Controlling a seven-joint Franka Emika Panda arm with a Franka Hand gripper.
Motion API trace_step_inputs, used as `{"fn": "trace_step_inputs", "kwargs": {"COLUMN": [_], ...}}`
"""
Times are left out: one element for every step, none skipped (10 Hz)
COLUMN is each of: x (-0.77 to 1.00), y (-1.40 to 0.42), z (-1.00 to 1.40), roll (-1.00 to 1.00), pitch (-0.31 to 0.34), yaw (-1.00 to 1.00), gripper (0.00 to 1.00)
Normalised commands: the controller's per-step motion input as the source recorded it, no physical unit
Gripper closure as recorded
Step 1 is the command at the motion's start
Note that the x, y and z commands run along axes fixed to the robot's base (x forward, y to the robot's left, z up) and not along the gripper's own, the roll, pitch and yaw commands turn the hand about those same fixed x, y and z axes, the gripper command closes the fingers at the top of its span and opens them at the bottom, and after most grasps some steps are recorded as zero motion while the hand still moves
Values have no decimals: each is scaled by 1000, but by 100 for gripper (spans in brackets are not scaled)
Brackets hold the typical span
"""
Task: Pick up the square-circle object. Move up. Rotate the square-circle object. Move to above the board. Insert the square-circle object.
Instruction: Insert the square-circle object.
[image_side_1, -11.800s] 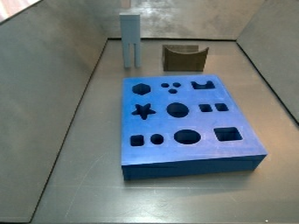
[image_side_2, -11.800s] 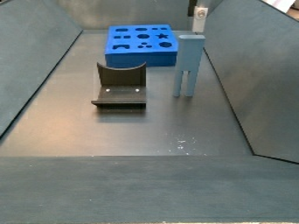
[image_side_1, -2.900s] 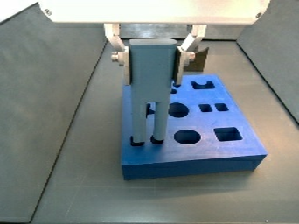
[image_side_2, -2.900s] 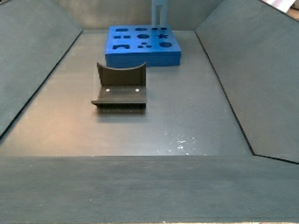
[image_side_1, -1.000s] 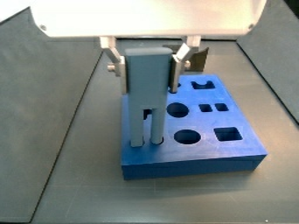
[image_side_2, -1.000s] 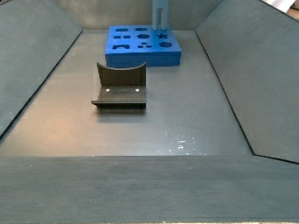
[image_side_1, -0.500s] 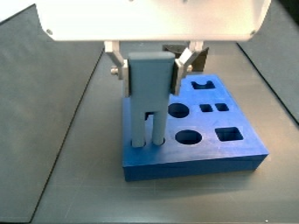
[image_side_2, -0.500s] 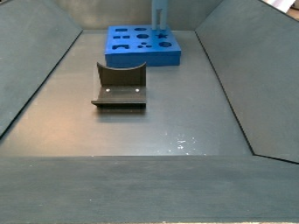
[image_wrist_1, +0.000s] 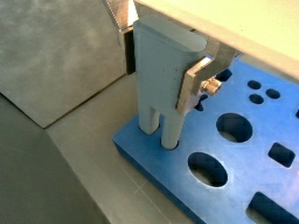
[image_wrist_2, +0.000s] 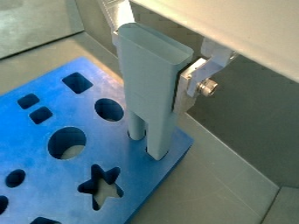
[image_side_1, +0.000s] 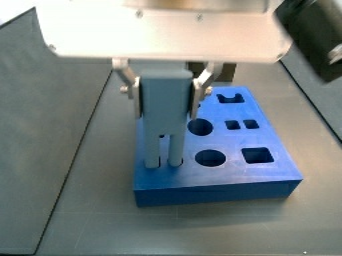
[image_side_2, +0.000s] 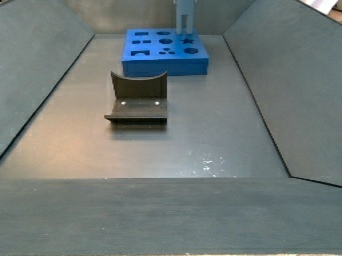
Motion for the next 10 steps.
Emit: {"fn": "trace_step_inputs", "kwargs": {"x": [-114,-97,-60,-40,-26,0,0,0,14,0], "y": [-83,-83,-97,-114,-146,-146,-137,-106,-37,0], "z": [-803,-797,-797,-786,-800,-826,-860,-897,-897,0], "roll": [199,190,176,161,139,119,114,100,109,0], "pitch": [-160,-167,-174,-194,-204,-203,-187,-170,-136,0], "yaw": [0,0,0,0,0,0,0,0,0,0], "gripper": [100,100,100,100,100,100,100,100,100,100]}}
